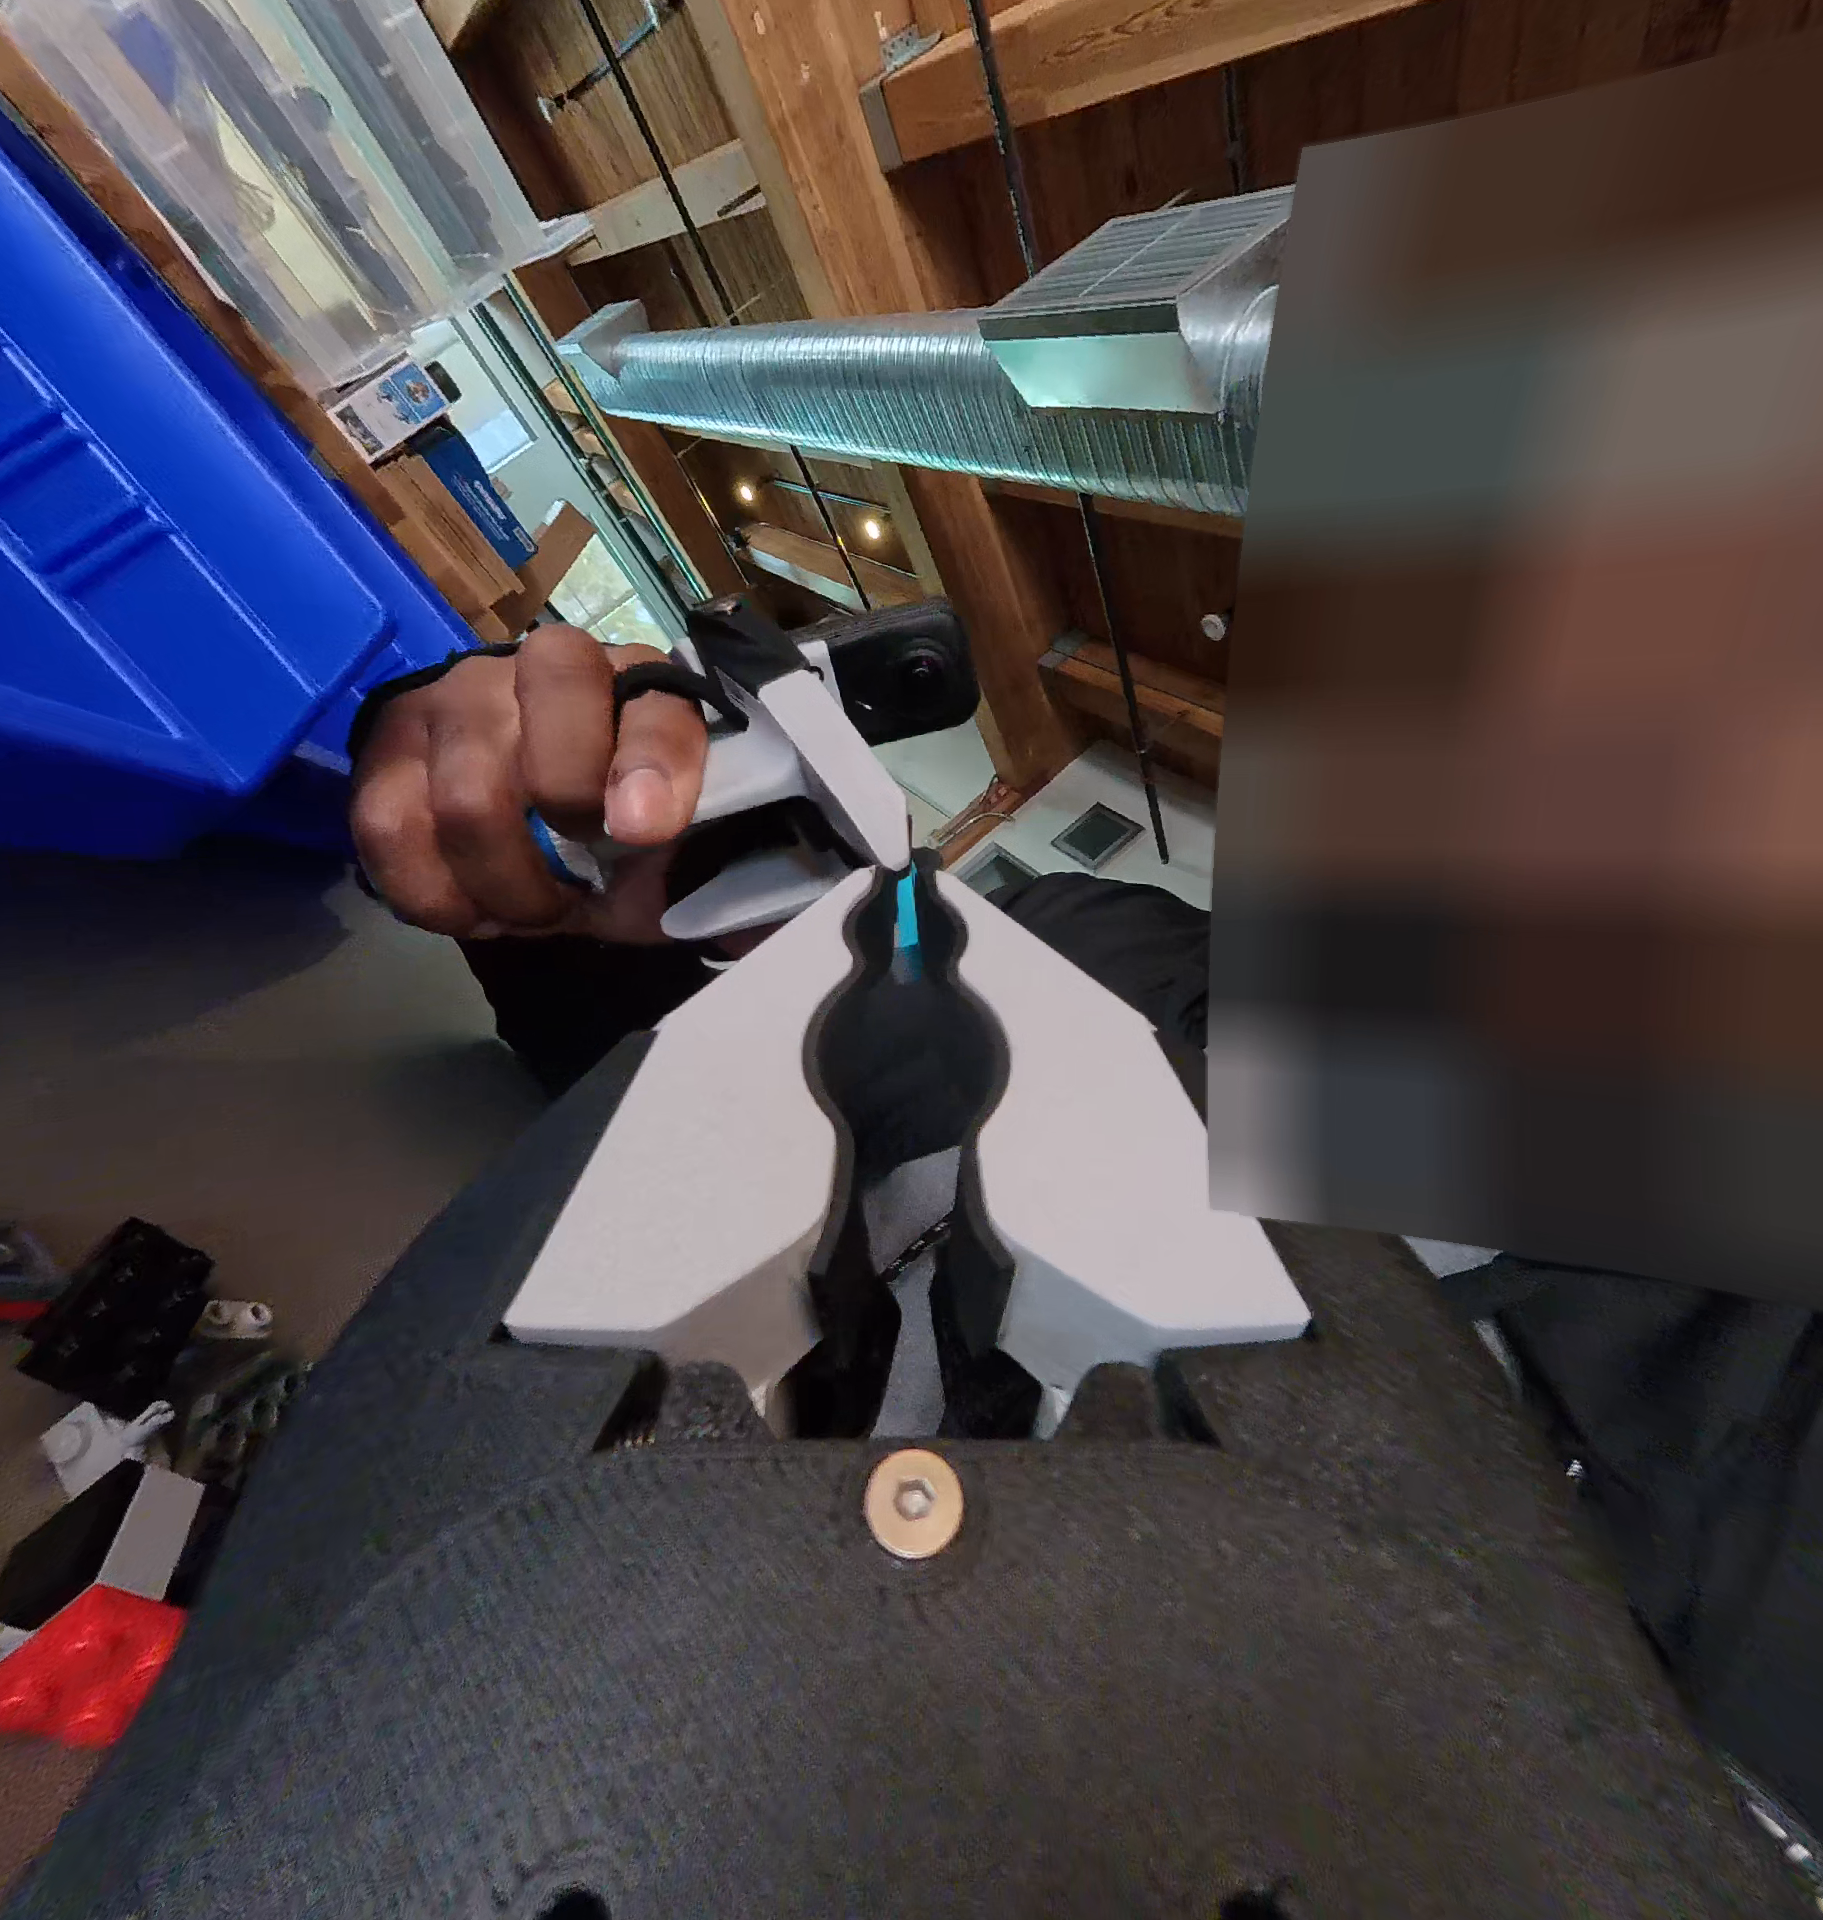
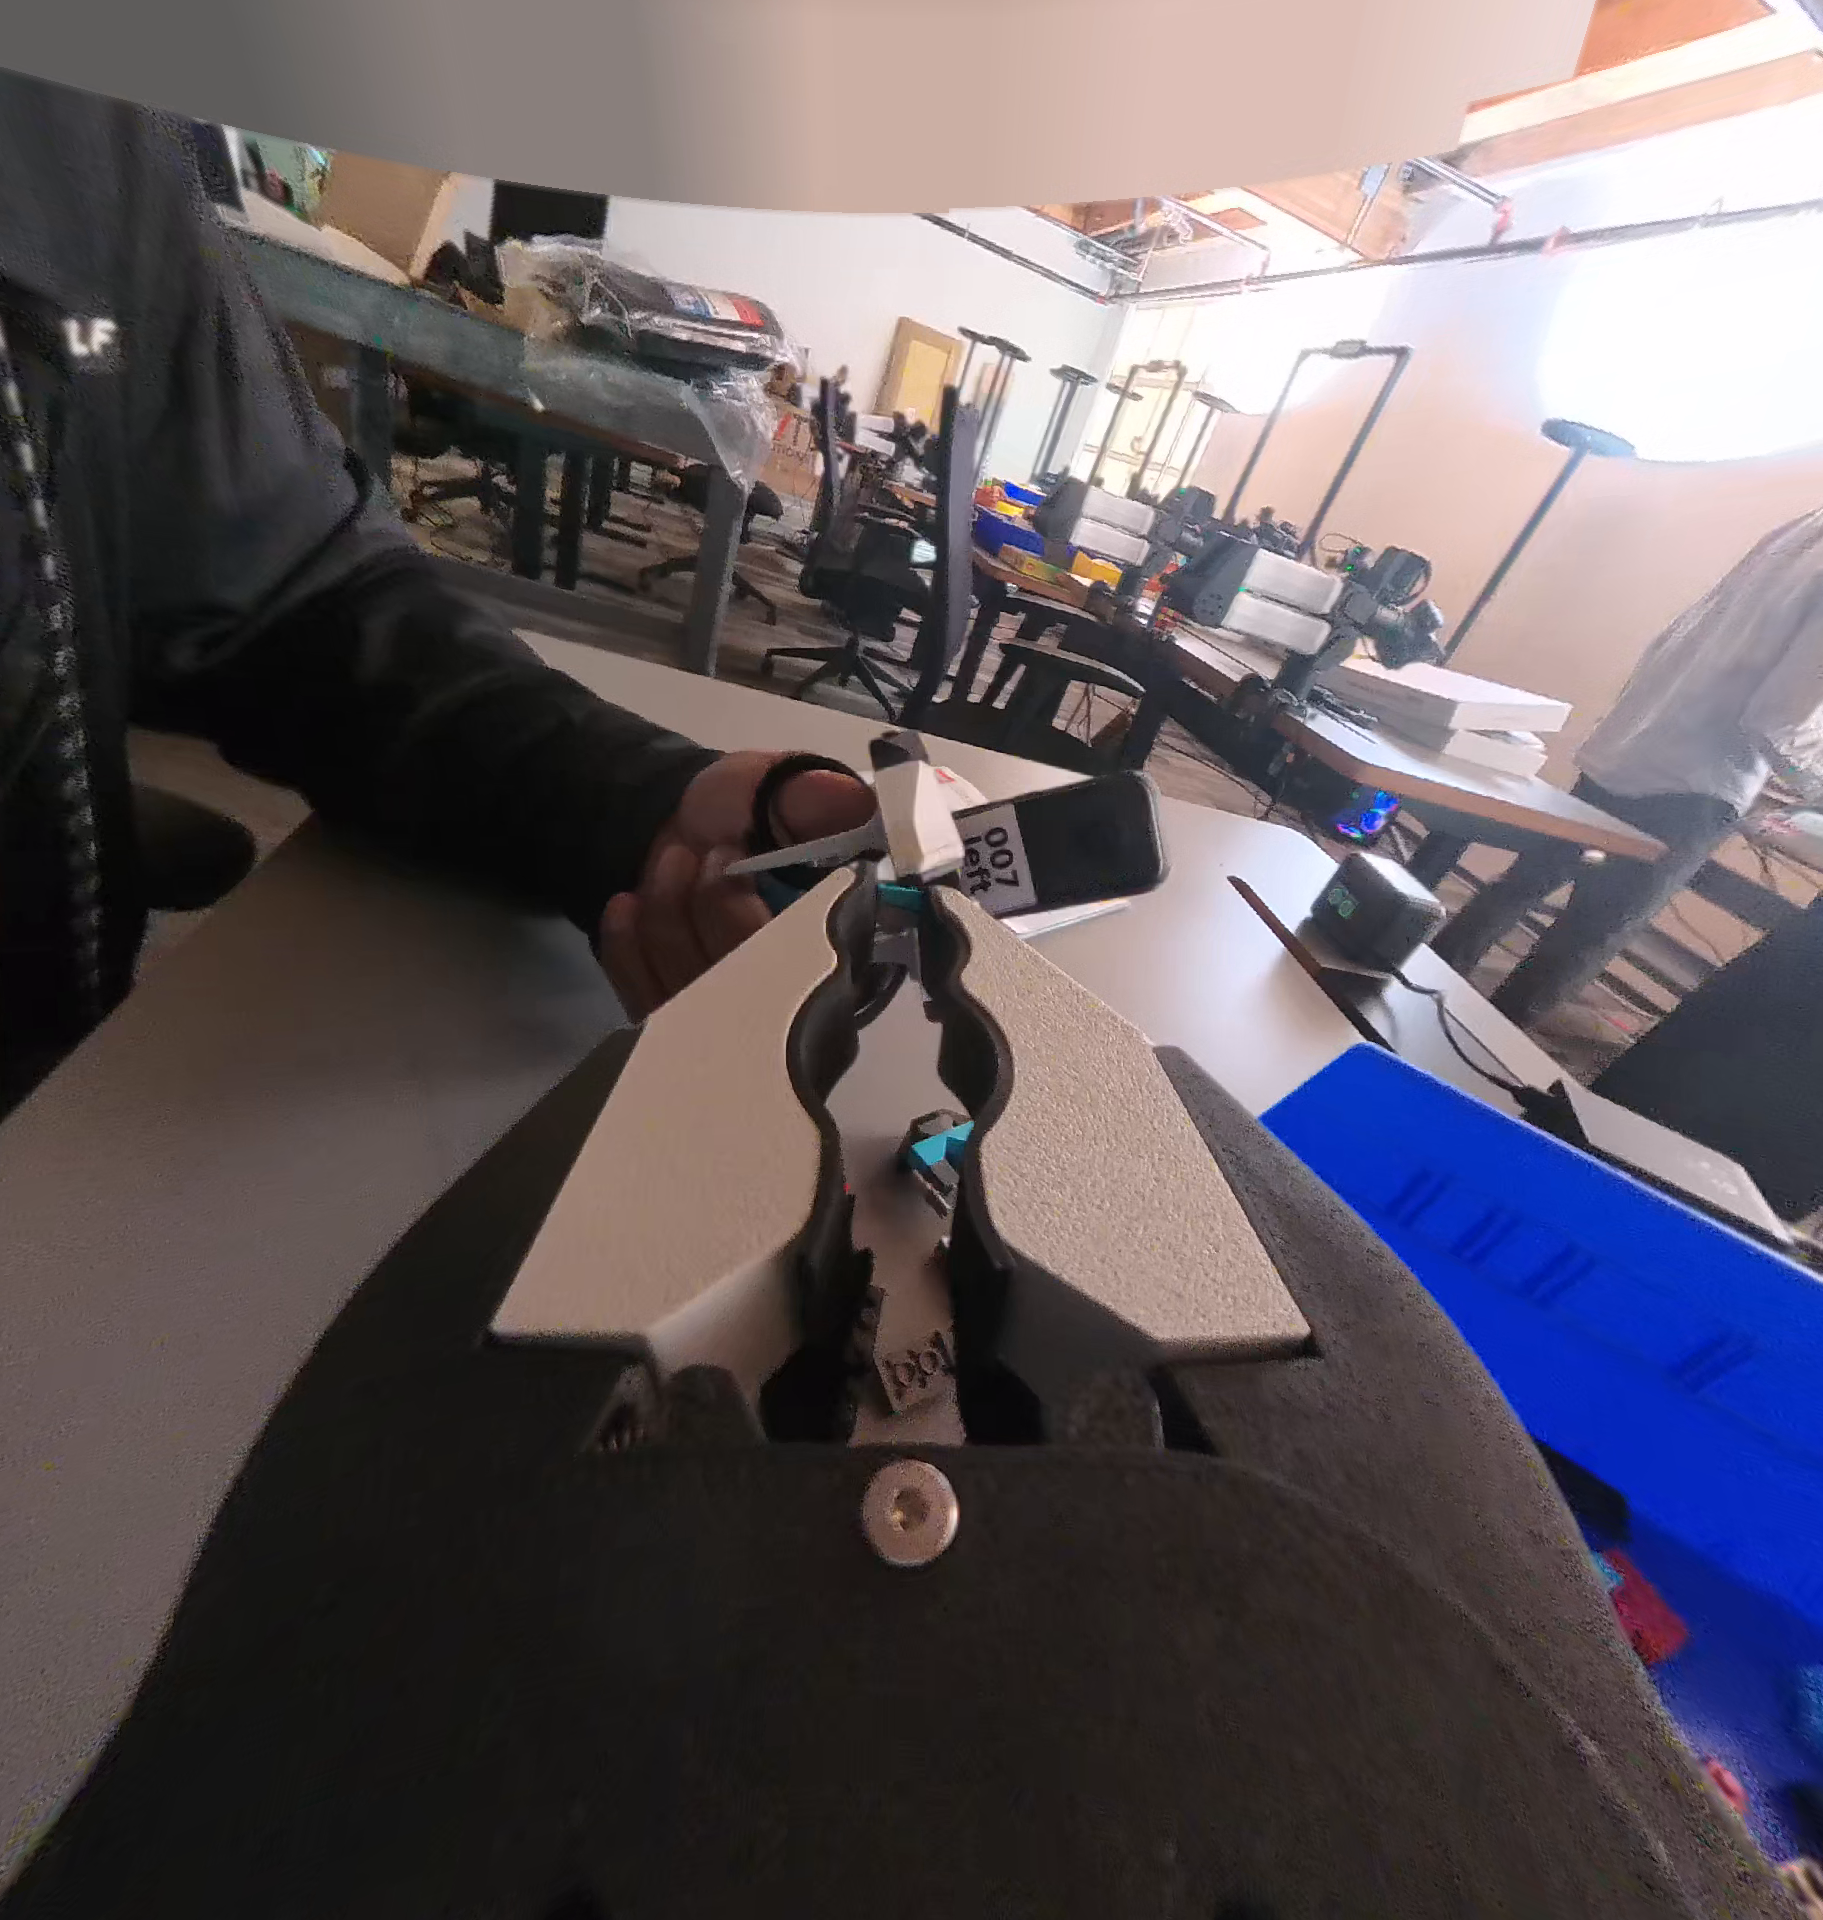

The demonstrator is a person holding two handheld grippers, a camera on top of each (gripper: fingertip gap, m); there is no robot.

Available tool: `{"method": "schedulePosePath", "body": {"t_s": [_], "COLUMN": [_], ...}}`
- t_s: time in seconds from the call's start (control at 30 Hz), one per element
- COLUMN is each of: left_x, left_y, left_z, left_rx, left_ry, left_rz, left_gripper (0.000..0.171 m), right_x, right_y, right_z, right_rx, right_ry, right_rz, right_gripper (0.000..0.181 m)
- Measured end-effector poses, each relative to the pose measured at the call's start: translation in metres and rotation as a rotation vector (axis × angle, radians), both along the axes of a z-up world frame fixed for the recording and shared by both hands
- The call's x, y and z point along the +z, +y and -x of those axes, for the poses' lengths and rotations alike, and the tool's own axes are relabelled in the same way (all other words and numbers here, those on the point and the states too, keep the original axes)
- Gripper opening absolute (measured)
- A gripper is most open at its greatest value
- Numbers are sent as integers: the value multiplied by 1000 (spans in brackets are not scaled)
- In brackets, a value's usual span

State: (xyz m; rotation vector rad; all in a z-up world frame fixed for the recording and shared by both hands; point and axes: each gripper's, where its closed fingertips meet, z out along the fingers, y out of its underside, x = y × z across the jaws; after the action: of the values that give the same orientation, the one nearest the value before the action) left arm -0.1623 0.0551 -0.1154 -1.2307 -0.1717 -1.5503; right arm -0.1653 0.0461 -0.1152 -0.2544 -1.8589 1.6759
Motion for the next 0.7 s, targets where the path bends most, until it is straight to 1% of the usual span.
{"method": "schedulePosePath", "body": {"t_s": [0.03, 0.13, 0.23, 0.33, 0.43, 0.47, 0.57, 0.7], "left_x": [-1, -2, -2, 2, 0, -3, -12, -16], "left_y": [0, 1, 4, 3, 5, 5, 8, 11], "left_z": [1, 4, 11, 17, 24, 27, 29, 35], "left_rx": [3, 63, 170, 302, 452, 502, 593, 722], "left_ry": [3, 86, 220, 421, 682, 779, 1039, 1252], "left_rz": [0, -9, -23, -73, -90, -94, -102, -116], "left_gripper": [4, 4, 5, 14, 22, 22, 23, 22], "right_x": [-1, -4, -4, -4, -4, -3, -3, -9], "right_y": [0, 2, 4, 7, 10, 11, 12, 10], "right_z": [0, 5, 14, 24, 29, 31, 33, 36], "right_rx": [-4, -24, -58, -104, -120, -120, -130, -146], "right_ry": [1, -13, -52, -115, -197, -222, -295, -393], "right_rz": [-5, 1, 28, 60, 111, 130, 172, 201], "right_gripper": [9, 9, 9, 9, 9, 8, 8, 8]}}
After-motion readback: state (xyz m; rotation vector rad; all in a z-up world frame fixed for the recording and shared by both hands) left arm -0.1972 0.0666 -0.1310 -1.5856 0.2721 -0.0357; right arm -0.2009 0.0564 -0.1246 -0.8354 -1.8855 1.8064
